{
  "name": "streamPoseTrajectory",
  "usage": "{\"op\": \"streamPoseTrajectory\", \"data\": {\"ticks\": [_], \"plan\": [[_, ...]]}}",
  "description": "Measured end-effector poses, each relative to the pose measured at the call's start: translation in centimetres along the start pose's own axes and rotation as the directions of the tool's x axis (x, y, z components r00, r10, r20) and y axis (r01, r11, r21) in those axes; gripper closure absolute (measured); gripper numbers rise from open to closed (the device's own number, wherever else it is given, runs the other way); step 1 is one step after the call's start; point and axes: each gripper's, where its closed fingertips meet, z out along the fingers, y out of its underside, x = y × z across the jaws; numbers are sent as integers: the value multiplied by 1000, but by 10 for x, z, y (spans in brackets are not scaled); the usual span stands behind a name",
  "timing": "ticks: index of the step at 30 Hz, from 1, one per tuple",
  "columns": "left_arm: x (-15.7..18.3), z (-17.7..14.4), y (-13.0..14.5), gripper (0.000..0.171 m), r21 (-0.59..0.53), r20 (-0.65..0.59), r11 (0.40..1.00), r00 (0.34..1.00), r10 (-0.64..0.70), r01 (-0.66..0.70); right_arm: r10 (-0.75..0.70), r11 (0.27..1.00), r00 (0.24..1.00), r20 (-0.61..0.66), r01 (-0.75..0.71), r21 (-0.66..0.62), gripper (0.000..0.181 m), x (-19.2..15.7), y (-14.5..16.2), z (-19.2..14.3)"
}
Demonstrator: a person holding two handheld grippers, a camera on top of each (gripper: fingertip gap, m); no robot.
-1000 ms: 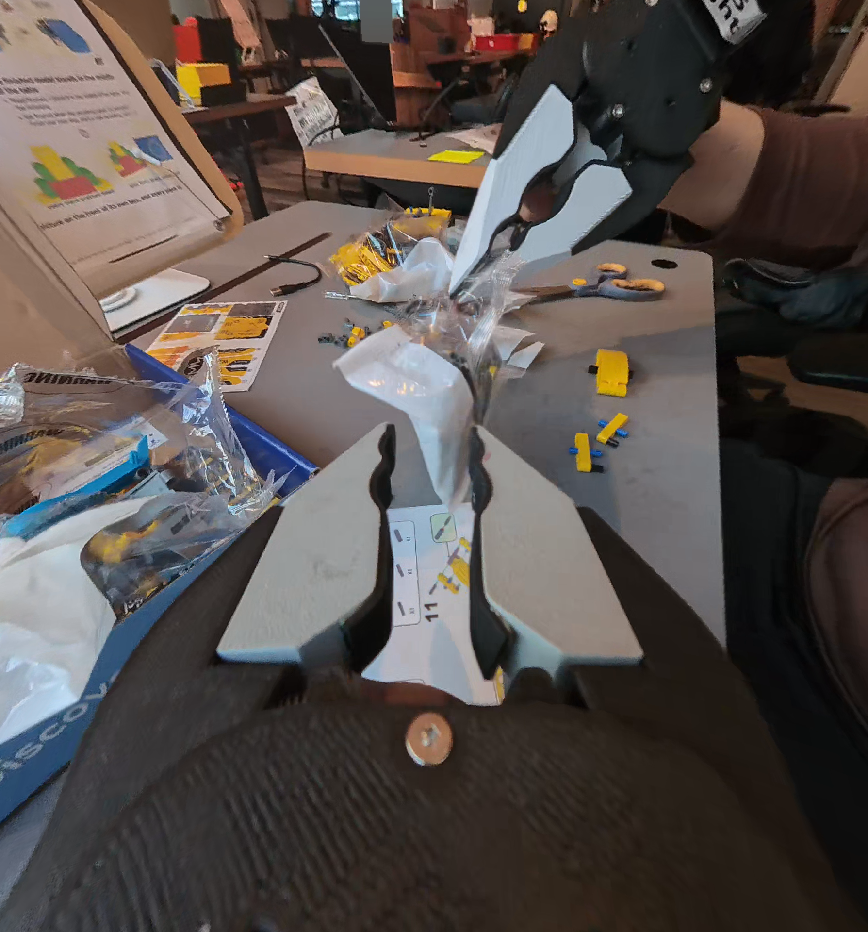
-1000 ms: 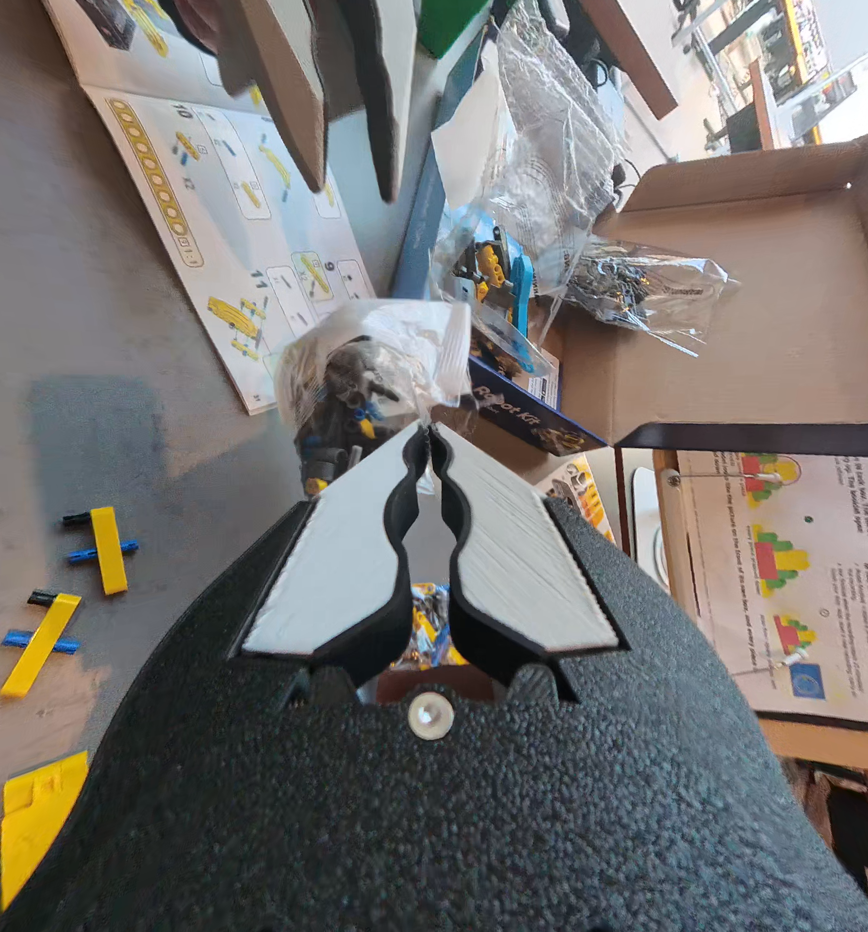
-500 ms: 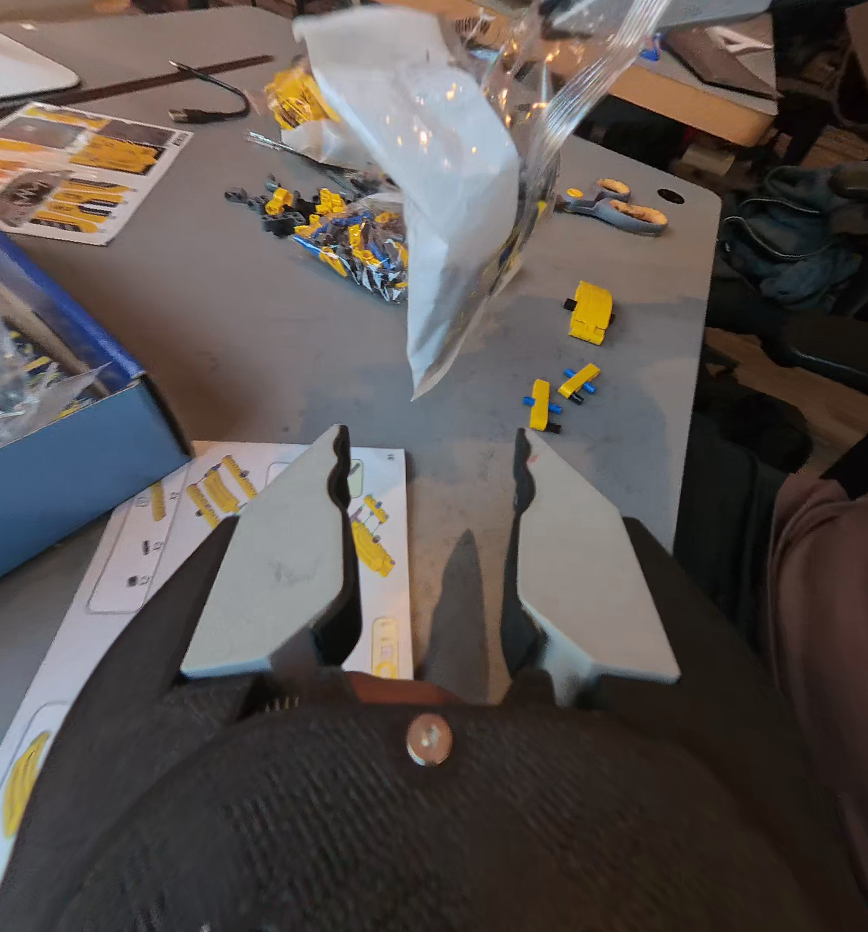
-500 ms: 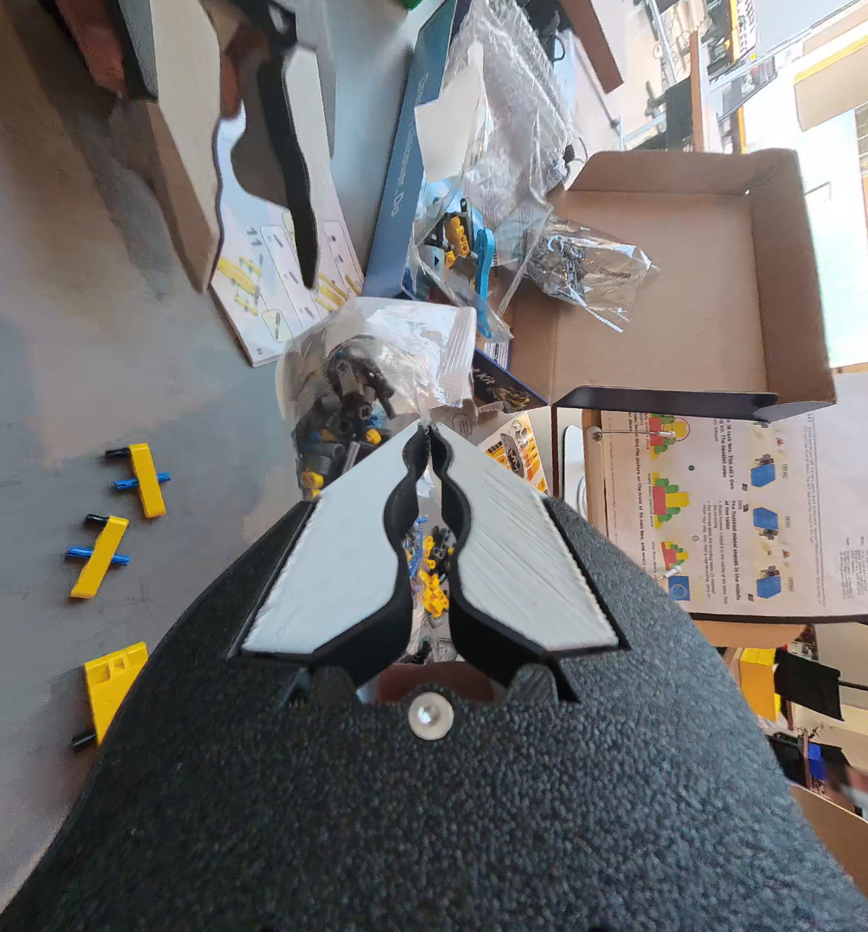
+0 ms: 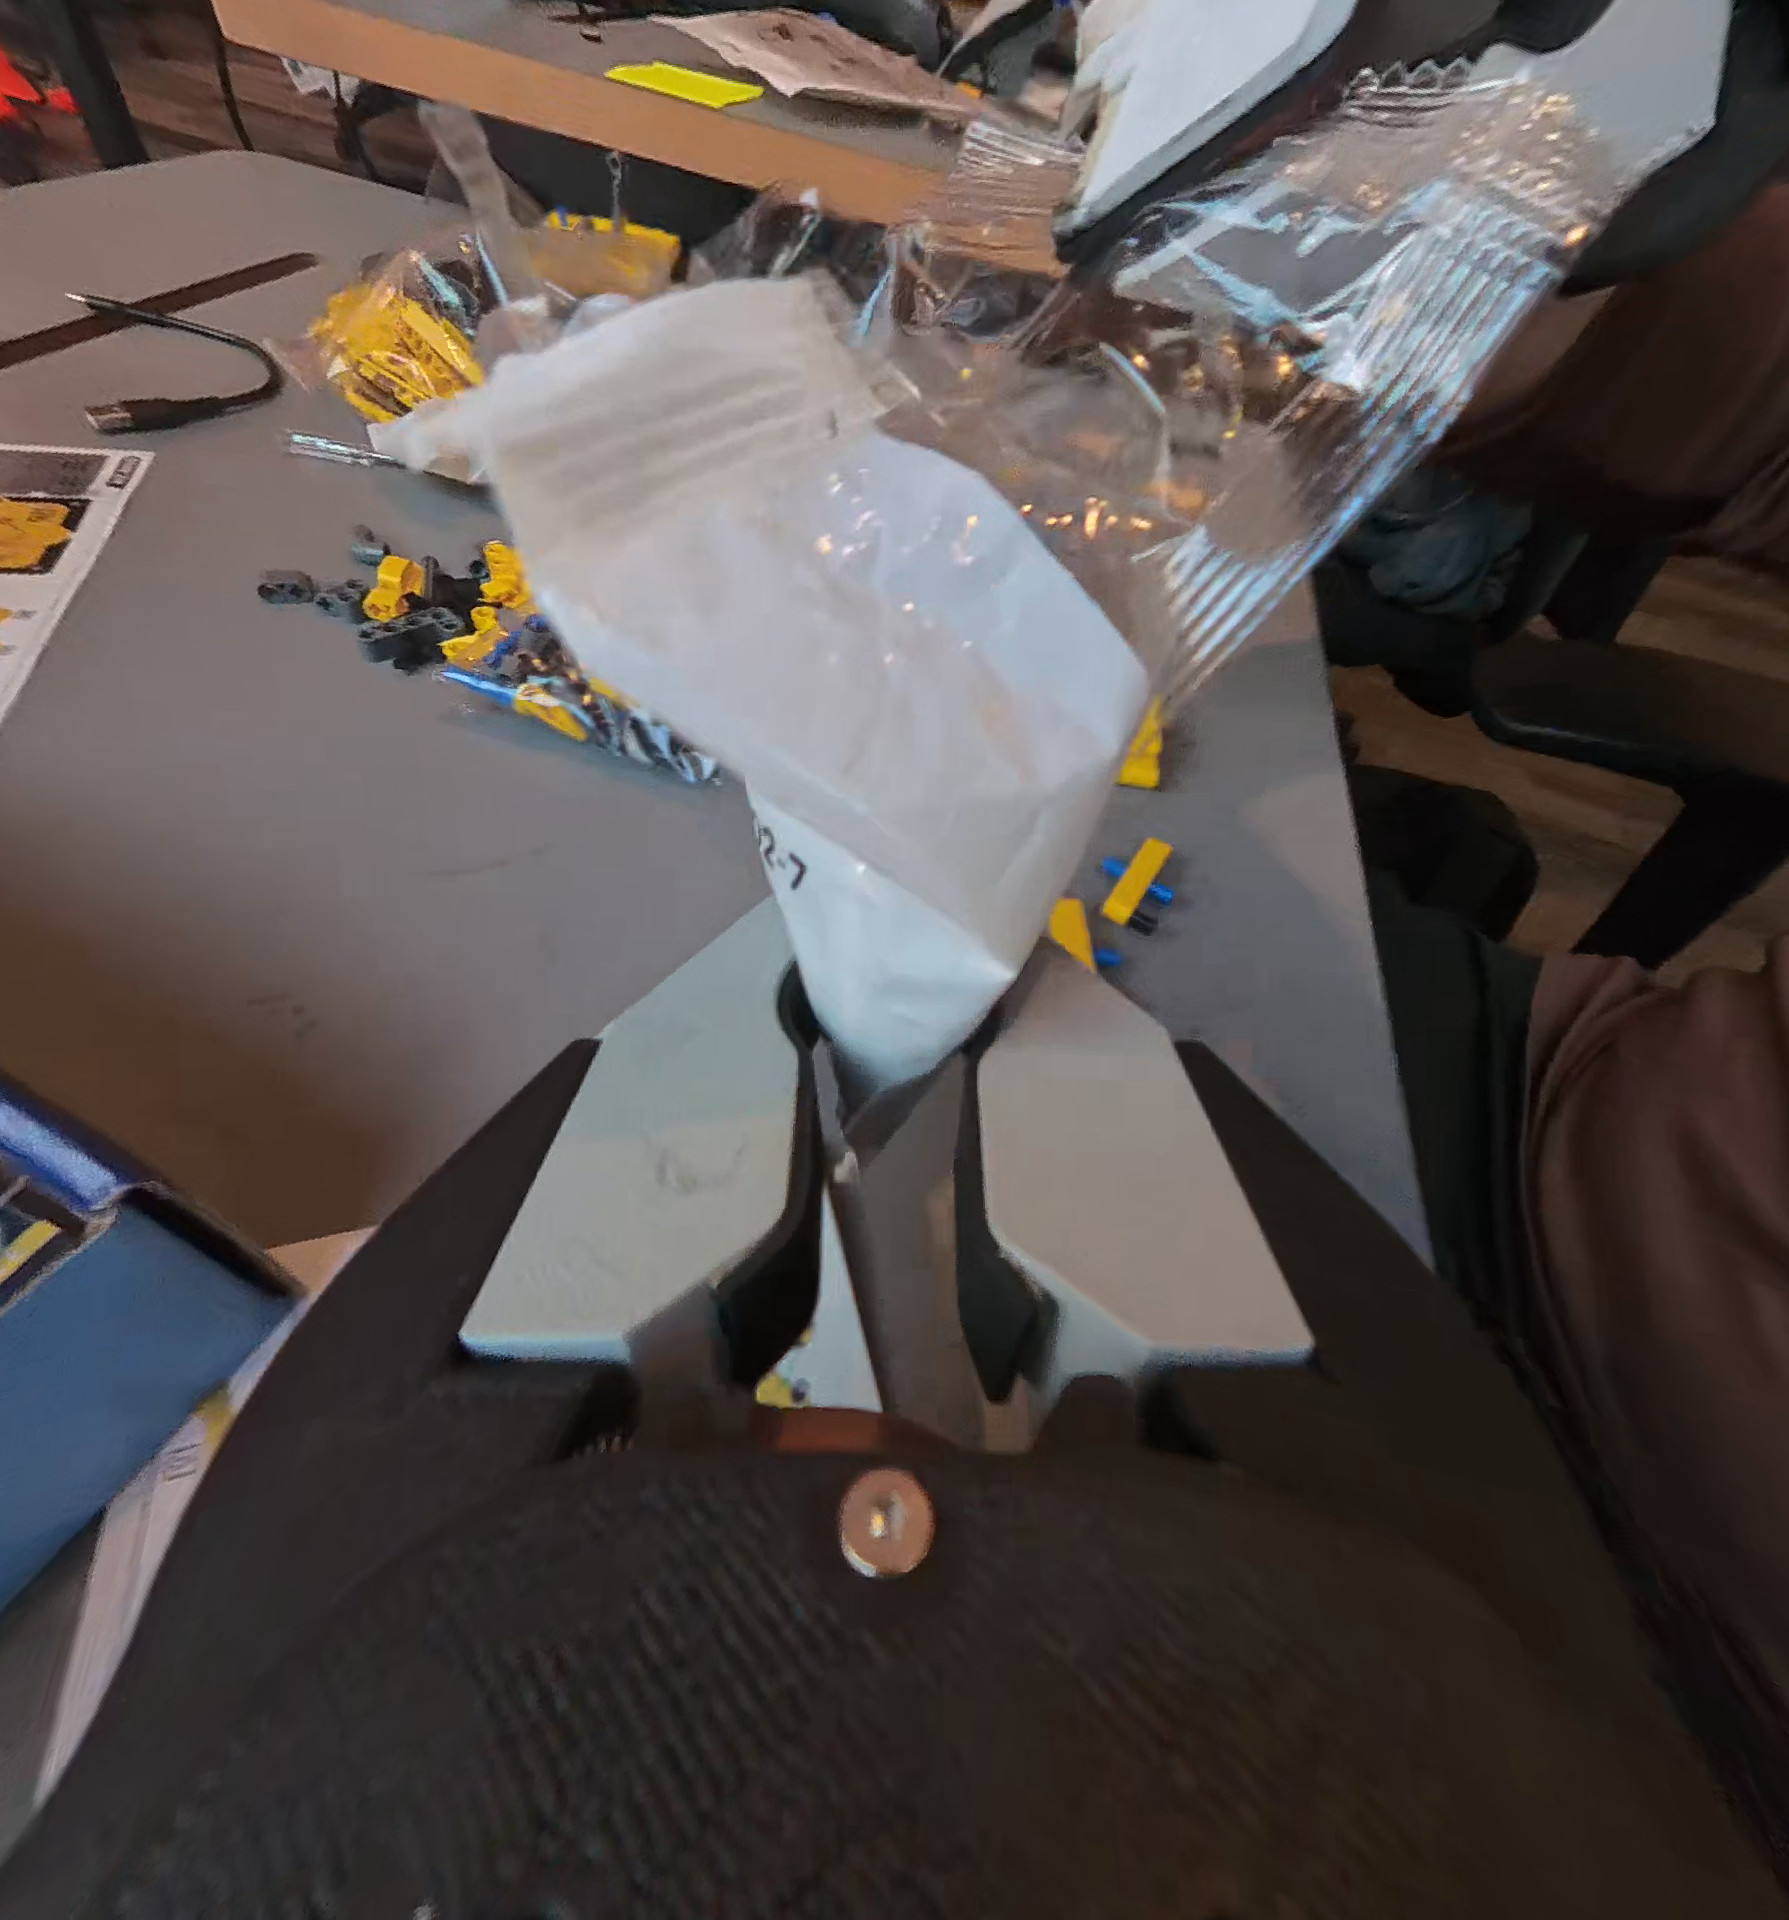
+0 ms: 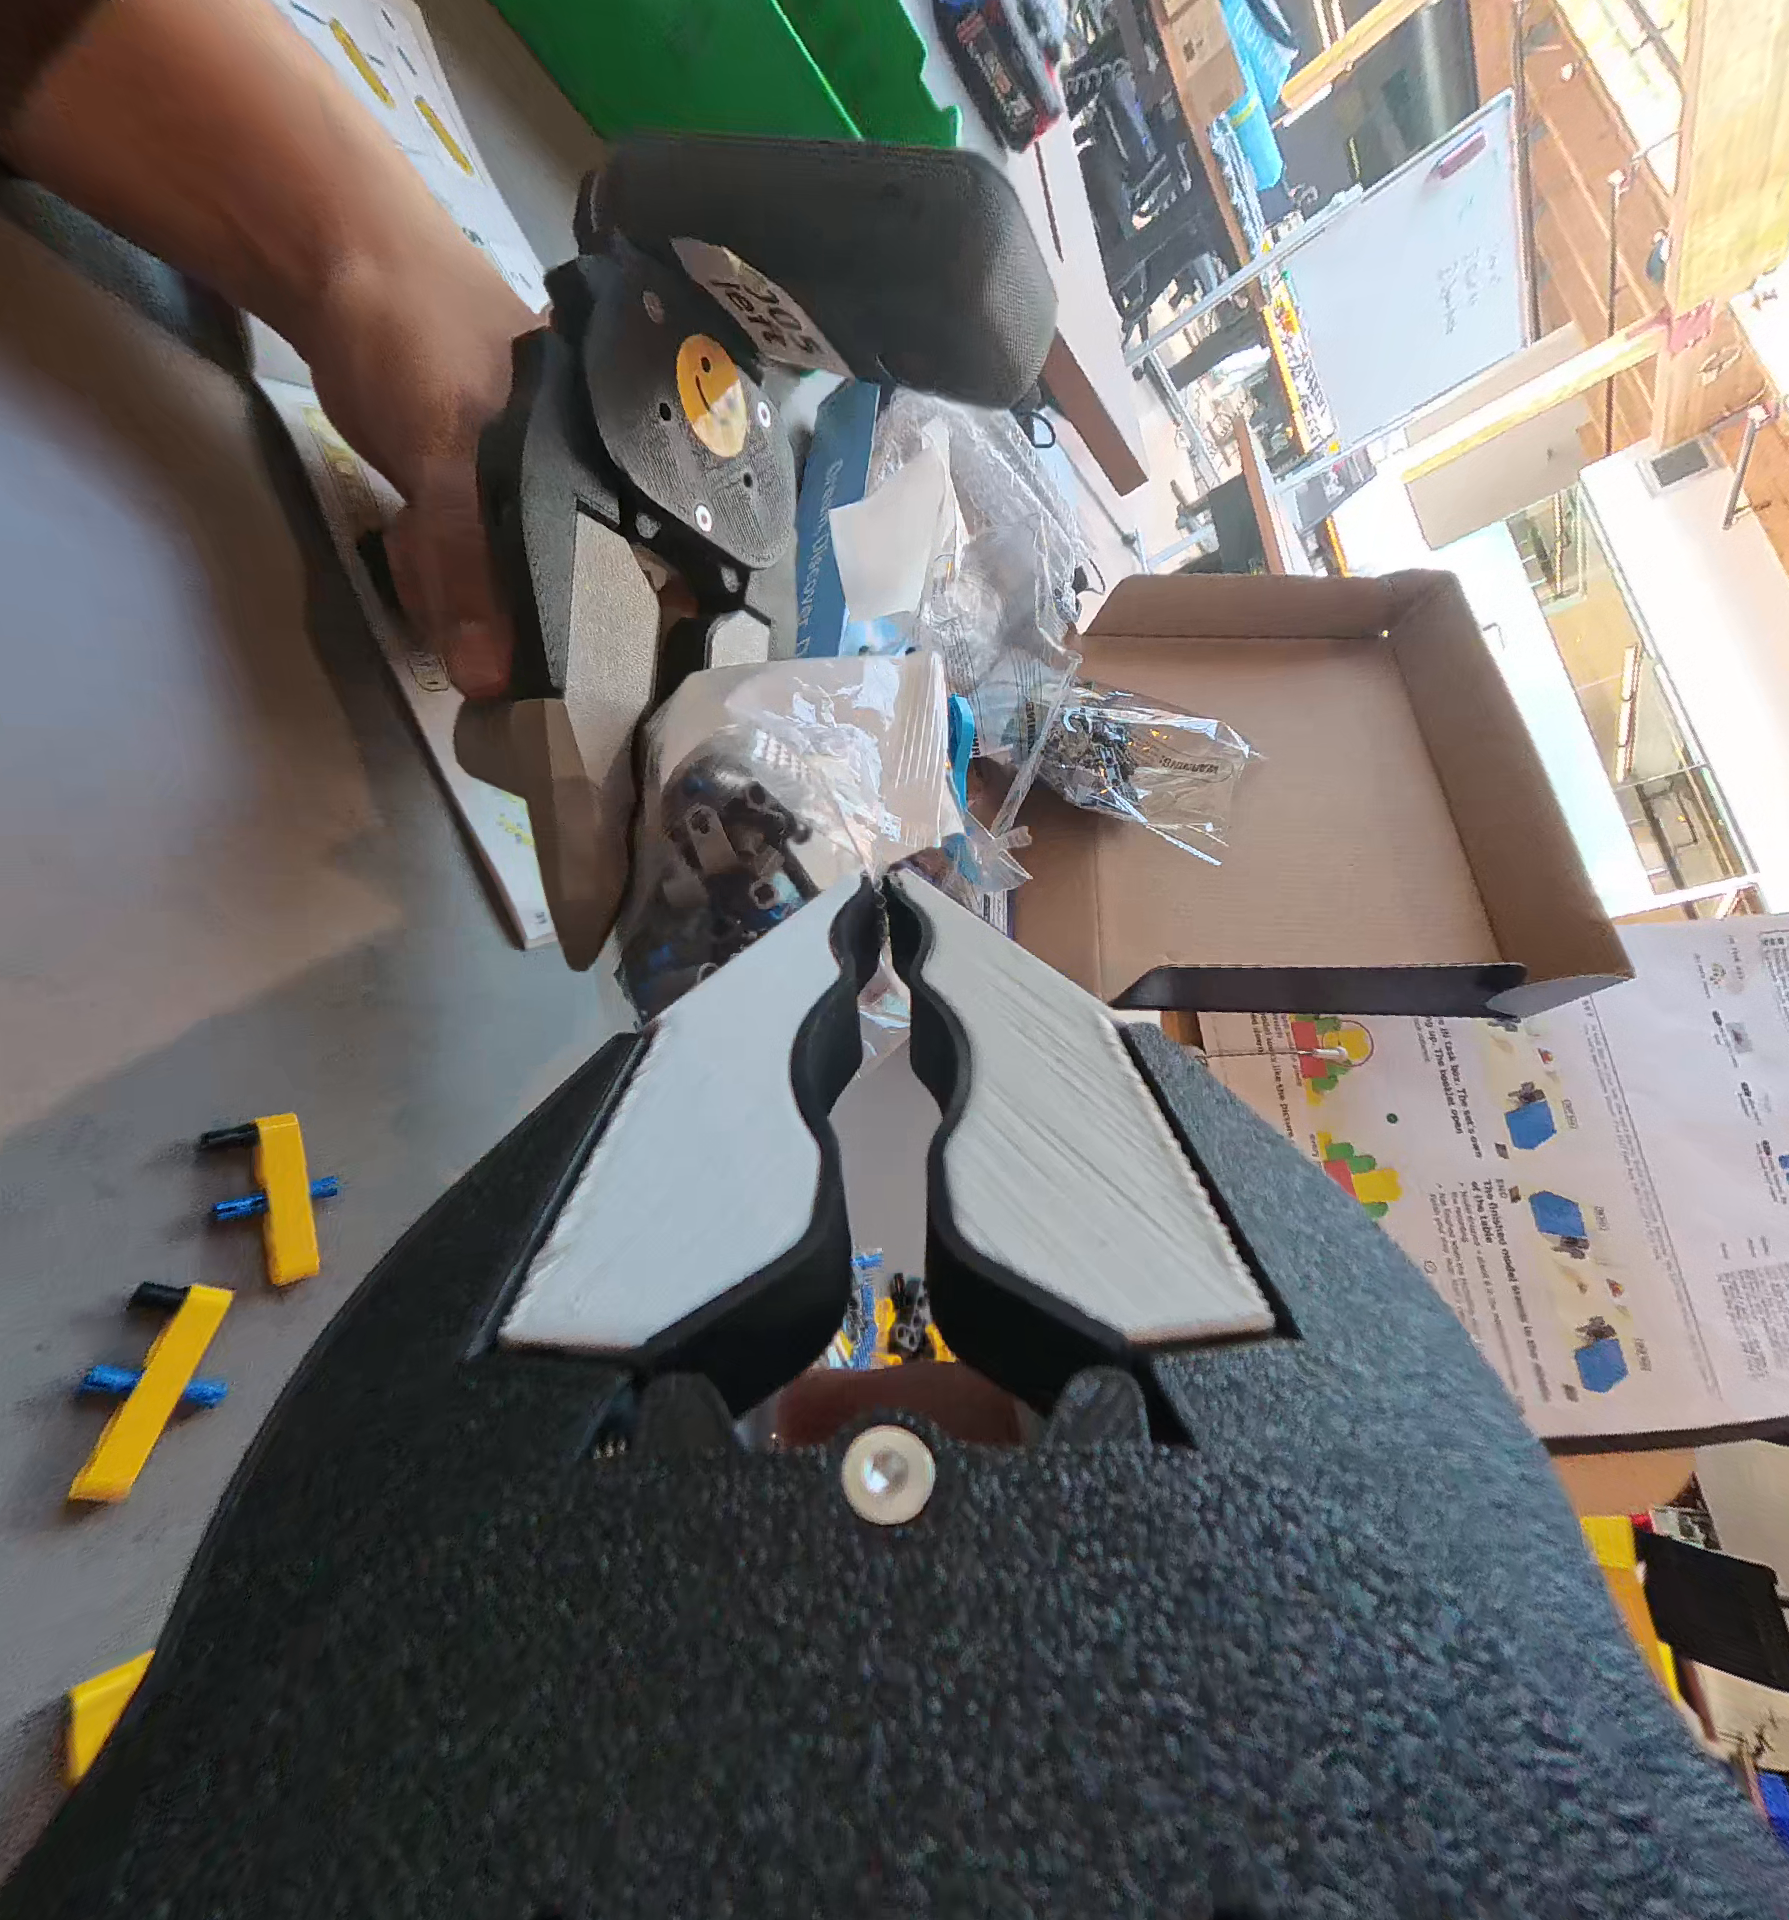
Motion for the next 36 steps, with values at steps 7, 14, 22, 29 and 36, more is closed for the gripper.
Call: {"op": "streamPoseTrajectory", "data": {"ticks": [7, 14, 22, 29, 36], "plan": [[-42, 3, 26, 157, -217, 193, 961, 958, 213, -170, 81, 997, 992, 98, -82, 6, 176, -23, 28, 19], [-40, 2, 22, 157, -178, 159, 973, 972, 175, -146, 356, 883, 819, 451, -452, 124, 149, -28, 25, -7], [-43, 1, 10, 157, -154, 266, 928, 890, 370, -340, 385, 740, 729, 566, -611, 282, 163, 17, 5, -34], [-48, 4, 9, 157, -226, 363, 849, 768, 528, -478, 357, 815, 740, 570, -545, 198, 173, 20, 8, -16], [-55, 2, 9, 157, -273, 415, 814, 701, 580, -512, 321, 921, 830, 456, -386, 54, 181, -4, 28, 23]]}}
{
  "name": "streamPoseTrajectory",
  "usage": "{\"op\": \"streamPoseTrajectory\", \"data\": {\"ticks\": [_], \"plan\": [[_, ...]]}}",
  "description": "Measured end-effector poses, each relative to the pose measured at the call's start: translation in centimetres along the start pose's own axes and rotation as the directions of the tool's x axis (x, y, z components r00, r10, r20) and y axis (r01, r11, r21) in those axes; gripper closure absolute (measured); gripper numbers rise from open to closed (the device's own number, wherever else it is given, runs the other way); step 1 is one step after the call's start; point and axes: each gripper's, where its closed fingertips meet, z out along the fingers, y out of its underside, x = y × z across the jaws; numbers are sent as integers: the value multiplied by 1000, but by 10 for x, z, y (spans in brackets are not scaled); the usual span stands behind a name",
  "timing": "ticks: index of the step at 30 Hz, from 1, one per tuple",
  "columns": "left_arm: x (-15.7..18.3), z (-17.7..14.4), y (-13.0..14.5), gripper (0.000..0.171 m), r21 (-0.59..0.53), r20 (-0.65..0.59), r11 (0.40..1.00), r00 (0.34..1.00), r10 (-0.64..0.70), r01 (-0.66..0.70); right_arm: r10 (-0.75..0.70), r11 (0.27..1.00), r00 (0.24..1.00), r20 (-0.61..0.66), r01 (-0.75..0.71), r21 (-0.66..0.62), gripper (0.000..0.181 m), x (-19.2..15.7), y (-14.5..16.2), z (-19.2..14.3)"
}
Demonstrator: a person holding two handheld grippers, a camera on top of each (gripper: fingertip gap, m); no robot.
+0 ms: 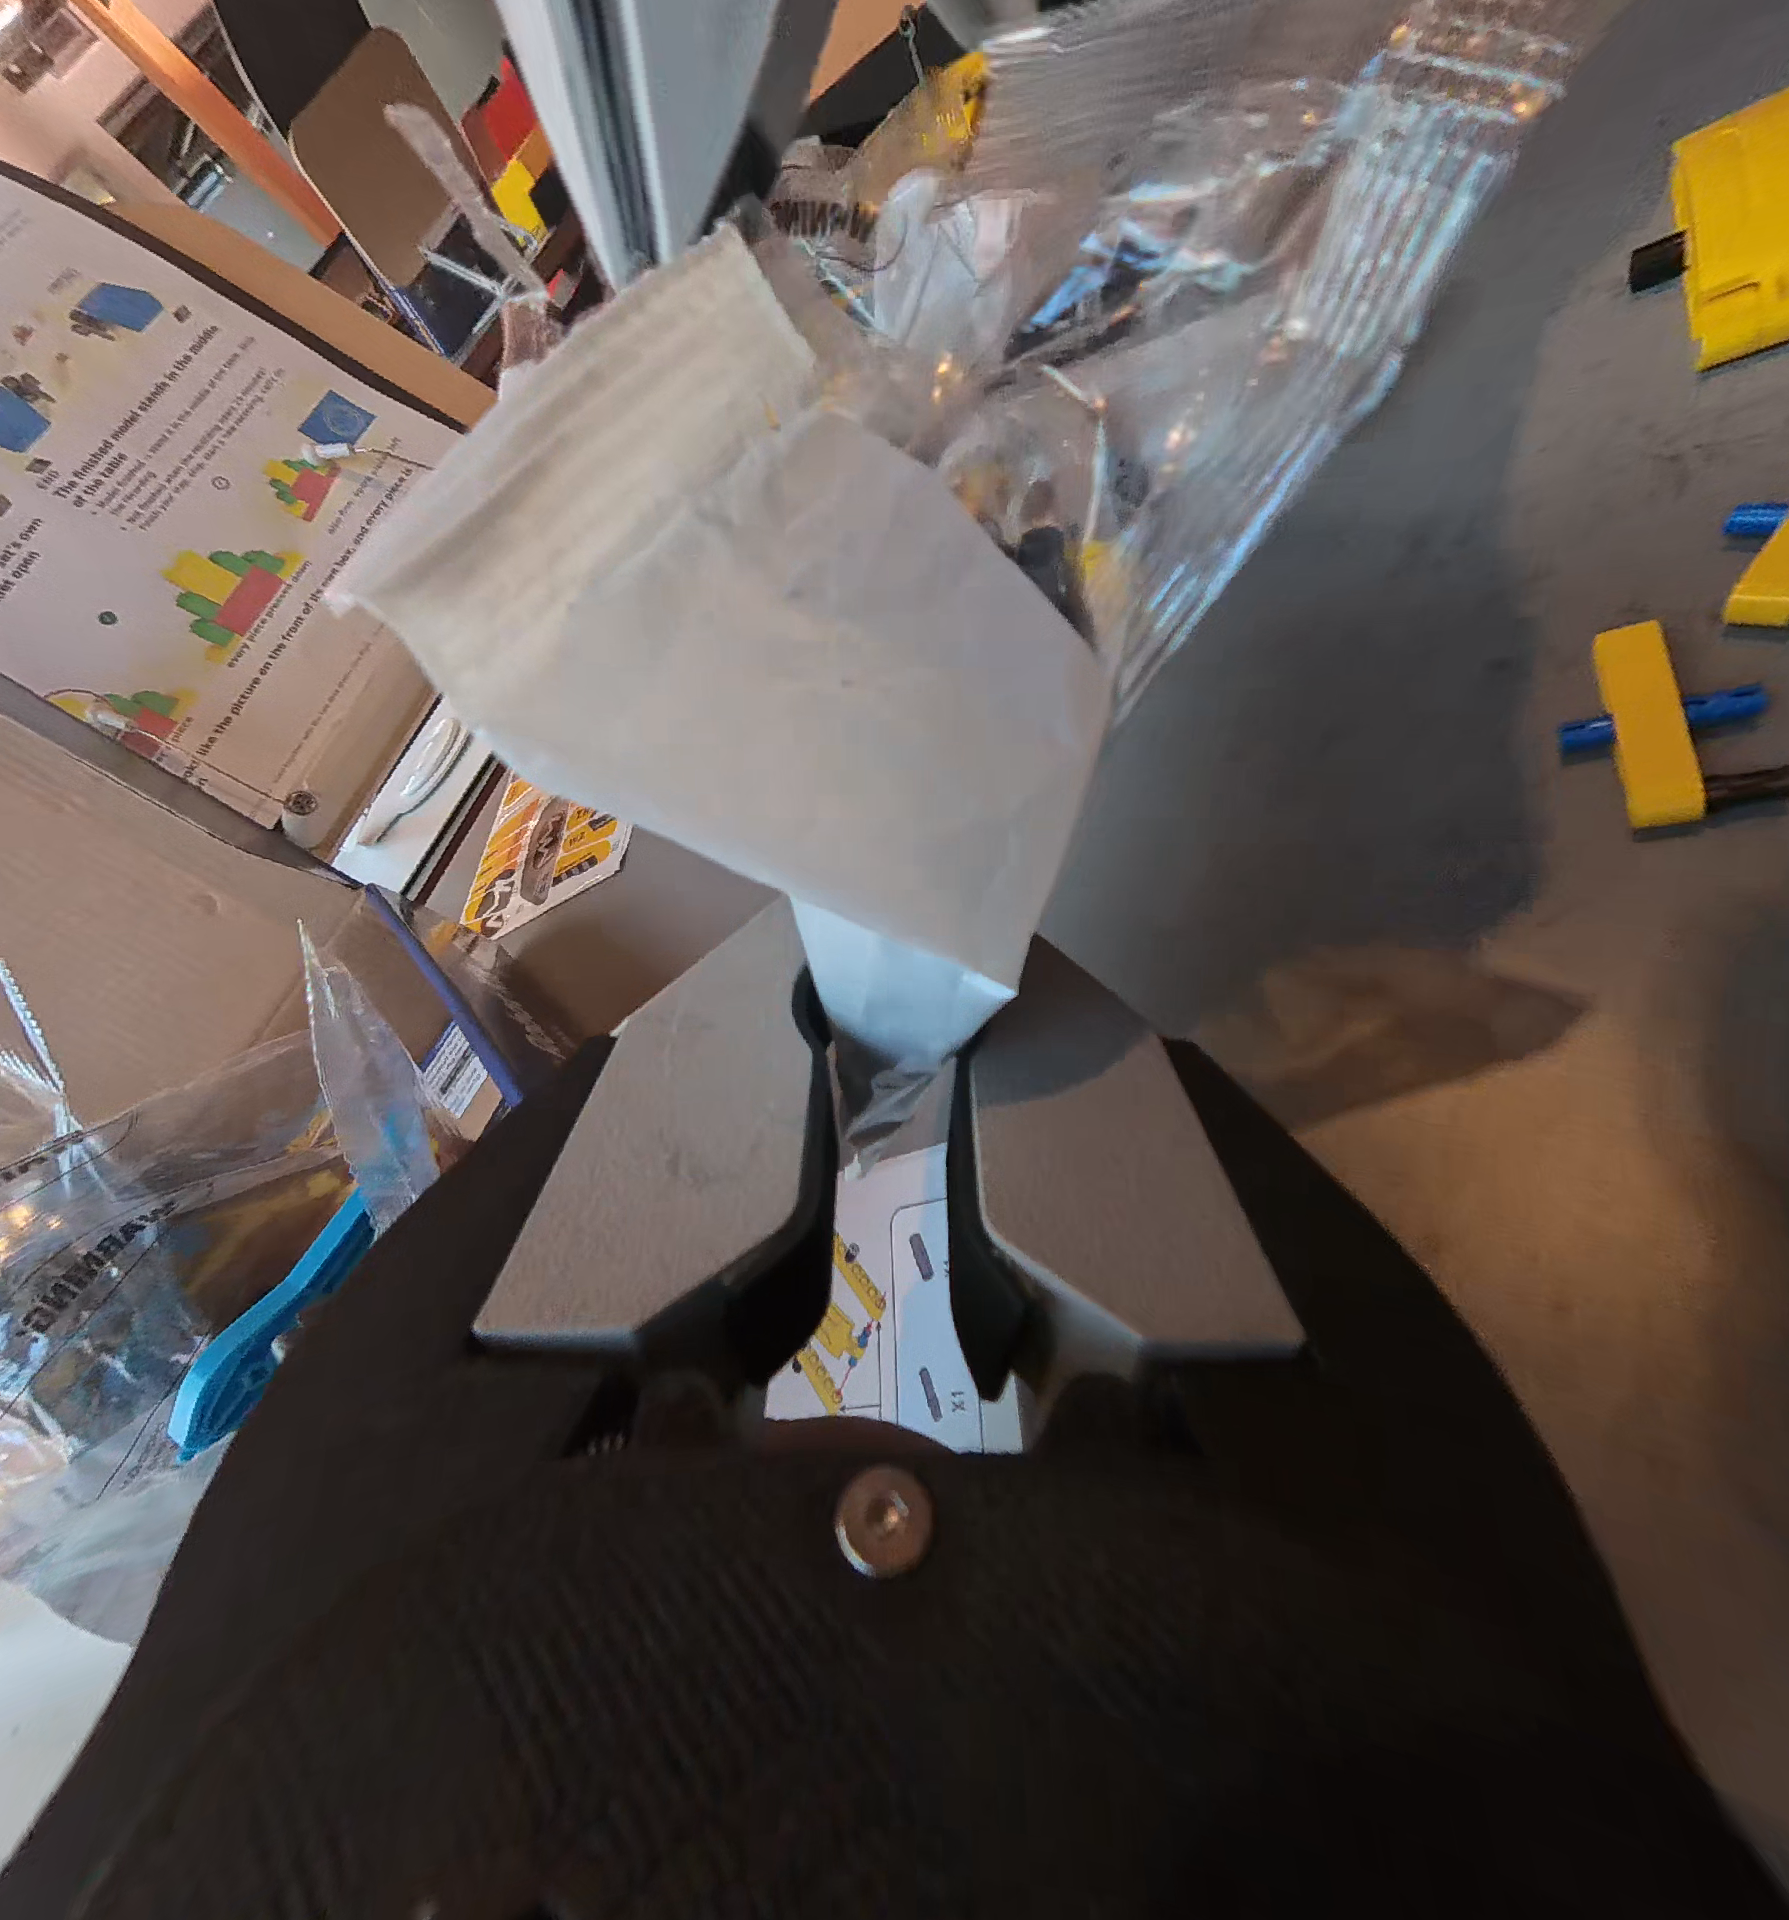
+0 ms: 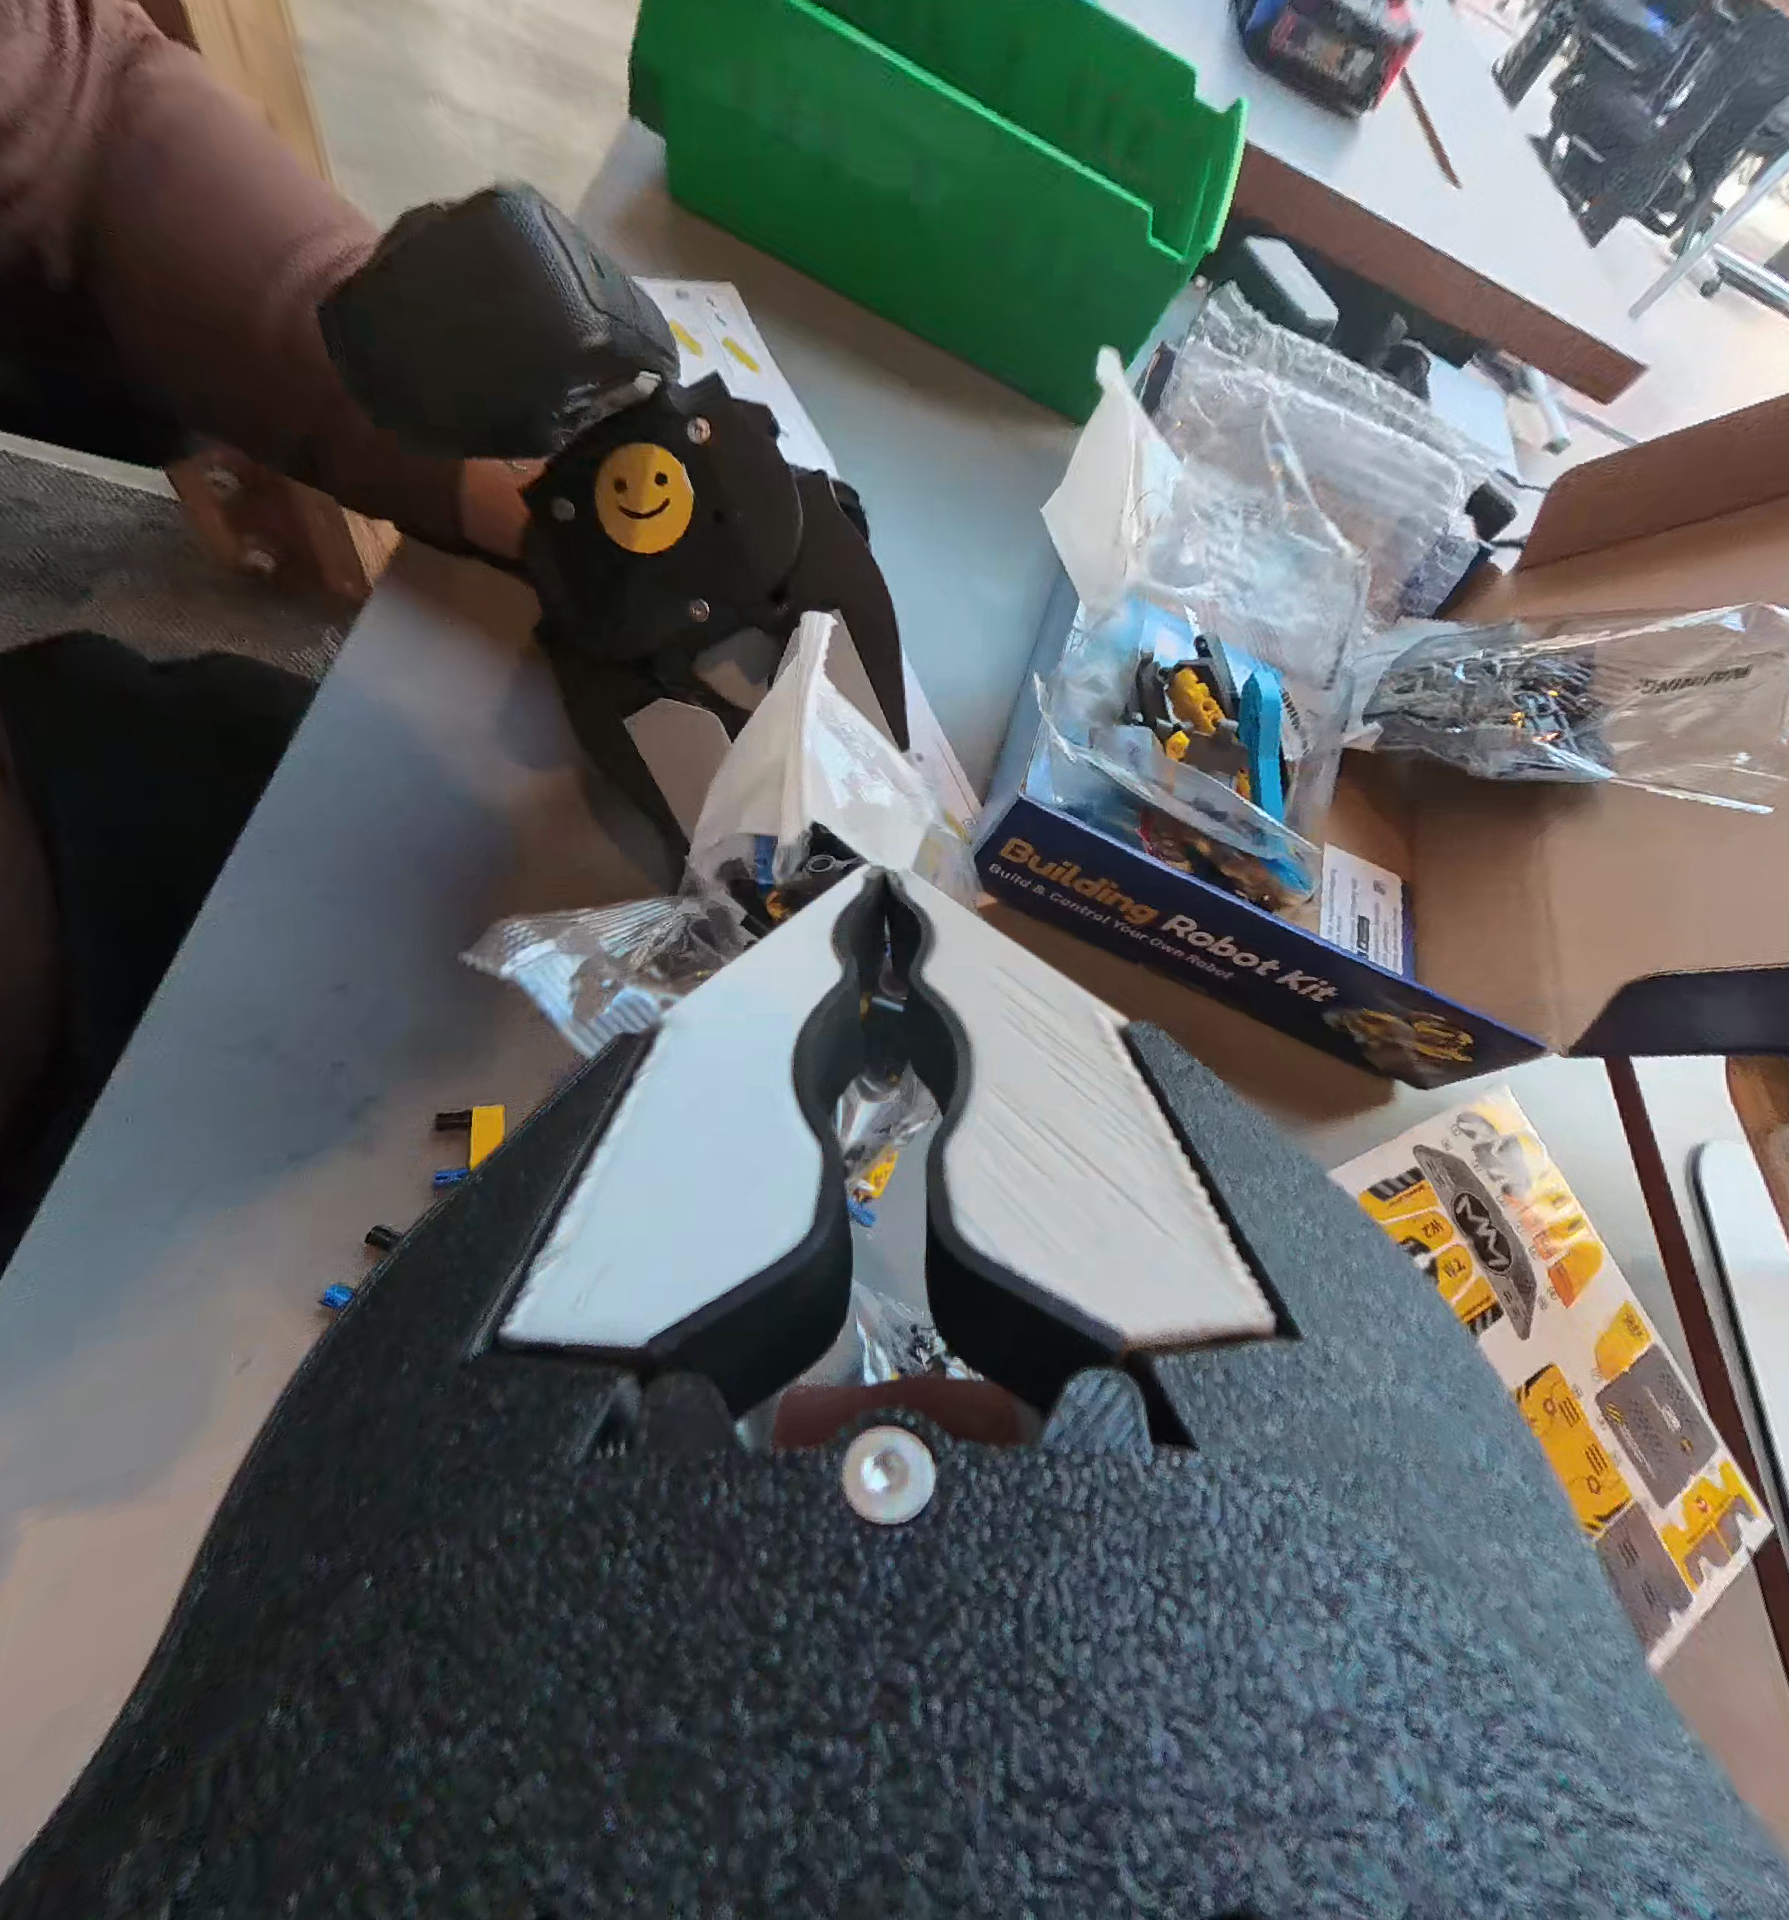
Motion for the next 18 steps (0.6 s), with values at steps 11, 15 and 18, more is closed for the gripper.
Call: {"op": "streamPoseTrajectory", "data": {"ticks": [11, 15, 18], "plan": [[-5, -4, -3, 157, 39, -9, 998, 999, -46, 46, -43, 999, 996, 82, 43, -4, 163, -23, 4, 18], [-2, -4, -4, 157, 43, -20, 998, 999, -37, 37, -92, 995, 995, 45, 93, -24, 162, -17, 6, 7], [-3, -5, -5, 157, 54, -24, 998, 999, -44, 45, -152, 986, 988, 25, 153, -69, 159, -17, 12, 6]]}}
